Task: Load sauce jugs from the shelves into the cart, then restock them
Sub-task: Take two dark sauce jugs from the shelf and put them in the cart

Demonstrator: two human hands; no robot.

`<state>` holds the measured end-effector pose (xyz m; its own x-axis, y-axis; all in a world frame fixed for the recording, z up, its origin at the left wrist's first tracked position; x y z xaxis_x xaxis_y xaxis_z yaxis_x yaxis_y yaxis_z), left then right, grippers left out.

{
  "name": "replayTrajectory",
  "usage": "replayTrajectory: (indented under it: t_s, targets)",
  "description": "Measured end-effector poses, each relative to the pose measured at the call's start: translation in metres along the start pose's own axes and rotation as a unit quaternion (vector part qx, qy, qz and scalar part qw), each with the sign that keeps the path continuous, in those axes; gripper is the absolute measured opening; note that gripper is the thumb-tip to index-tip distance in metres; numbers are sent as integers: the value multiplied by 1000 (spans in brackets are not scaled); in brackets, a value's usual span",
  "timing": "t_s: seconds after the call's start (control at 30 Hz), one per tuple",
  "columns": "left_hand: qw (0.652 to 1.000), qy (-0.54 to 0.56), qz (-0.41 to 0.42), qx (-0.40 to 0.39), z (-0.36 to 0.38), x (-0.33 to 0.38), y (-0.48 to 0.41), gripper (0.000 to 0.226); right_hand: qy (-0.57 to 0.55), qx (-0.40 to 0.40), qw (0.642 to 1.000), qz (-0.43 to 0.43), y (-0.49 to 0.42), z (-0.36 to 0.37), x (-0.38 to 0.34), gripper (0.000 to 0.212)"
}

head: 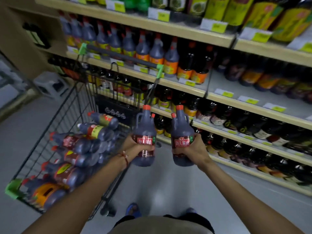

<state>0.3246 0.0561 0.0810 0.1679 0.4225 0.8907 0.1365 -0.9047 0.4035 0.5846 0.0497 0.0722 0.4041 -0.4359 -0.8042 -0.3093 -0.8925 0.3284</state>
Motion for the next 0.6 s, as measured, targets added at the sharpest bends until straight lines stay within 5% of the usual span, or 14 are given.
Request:
replayTrajectory:
  t_s: [0.17,0.27,0.6]
  targets:
    - [997,-25,59,46,88,39,3,70,-11,58,997,-41,-16,-105,22,101]
    - [993,-47,79,77,138,63,6,58,-19,74,995,-69,-29,-161,32,98]
    - [968,-178,158,73,239,122,-12,93,-86,121,977,-153,-60,-260,39,105]
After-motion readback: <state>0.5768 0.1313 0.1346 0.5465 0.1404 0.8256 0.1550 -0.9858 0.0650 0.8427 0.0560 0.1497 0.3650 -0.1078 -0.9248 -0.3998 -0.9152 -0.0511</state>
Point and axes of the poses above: each hand's wrist, its own y-axis away from the middle knuckle, its own z-axis out of the palm, x = y × z, the point moved 7 cm from there along -y, towards the middle knuckle, and after that the axes turned 8 degrees about x, right-handed, at the moved point
